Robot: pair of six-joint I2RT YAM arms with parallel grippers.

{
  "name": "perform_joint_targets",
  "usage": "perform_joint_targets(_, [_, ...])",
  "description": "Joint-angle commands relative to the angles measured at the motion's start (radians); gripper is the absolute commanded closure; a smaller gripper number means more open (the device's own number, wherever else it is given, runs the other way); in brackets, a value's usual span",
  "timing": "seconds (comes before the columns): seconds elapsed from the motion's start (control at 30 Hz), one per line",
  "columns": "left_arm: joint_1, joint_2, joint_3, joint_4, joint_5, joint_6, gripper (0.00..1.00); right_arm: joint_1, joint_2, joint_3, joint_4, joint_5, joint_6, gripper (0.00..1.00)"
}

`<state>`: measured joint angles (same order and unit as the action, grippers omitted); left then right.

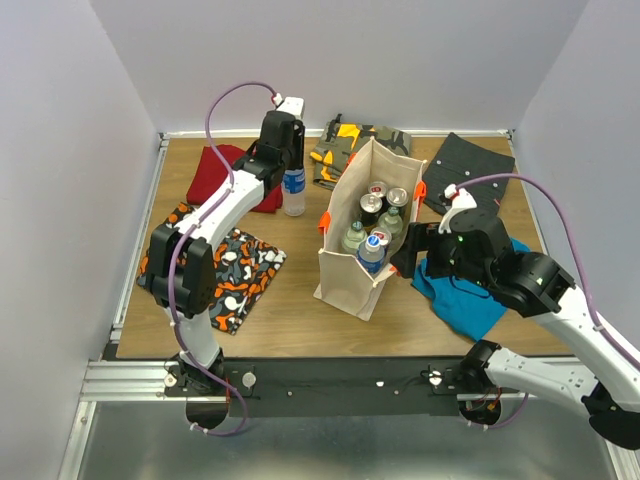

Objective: Take the beverage out of the canvas bag
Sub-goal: Place the drink at the center of the board.

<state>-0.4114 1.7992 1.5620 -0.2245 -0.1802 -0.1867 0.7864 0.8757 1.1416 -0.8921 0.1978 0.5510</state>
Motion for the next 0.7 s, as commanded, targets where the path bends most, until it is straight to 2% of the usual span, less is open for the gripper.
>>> perform_joint_targets(0.0, [0.006,0.006,0.095,0.106,-0.022,0.029,1.00,0.007,0.014,-0.014,-0.008,0.015,-0.006,0.00])
perform_joint_targets(0.43, [0.006,0.020,0.066,0.113,-0.041,0.049,1.00,0.007,0.012,-0.019,-0.010,0.018,-0.006,0.00])
perform_joint_targets(0.47, [0.006,0.020,0.063,0.109,-0.042,0.046,0.93,0.007,0.014,-0.017,-0.010,0.015,-0.008,0.00])
perform_joint_targets(0.5, [0.006,0.019,0.059,0.108,-0.050,0.044,0.81,0.007,0.014,-0.017,-0.010,0.015,-0.010,0.00])
perform_joint_targets(0.57, [0.005,0.015,0.056,0.100,-0.051,0.044,0.75,0.007,0.014,-0.016,-0.011,0.015,-0.011,0.00])
perform_joint_targets(0.6, [0.006,0.012,0.053,0.097,-0.051,0.044,0.66,0.007,0.016,-0.016,-0.008,0.015,-0.013,0.00])
perform_joint_targets(0.67, [0.005,0.008,0.050,0.090,-0.051,0.041,0.65,0.008,0.013,-0.016,-0.008,0.015,-0.011,0.00])
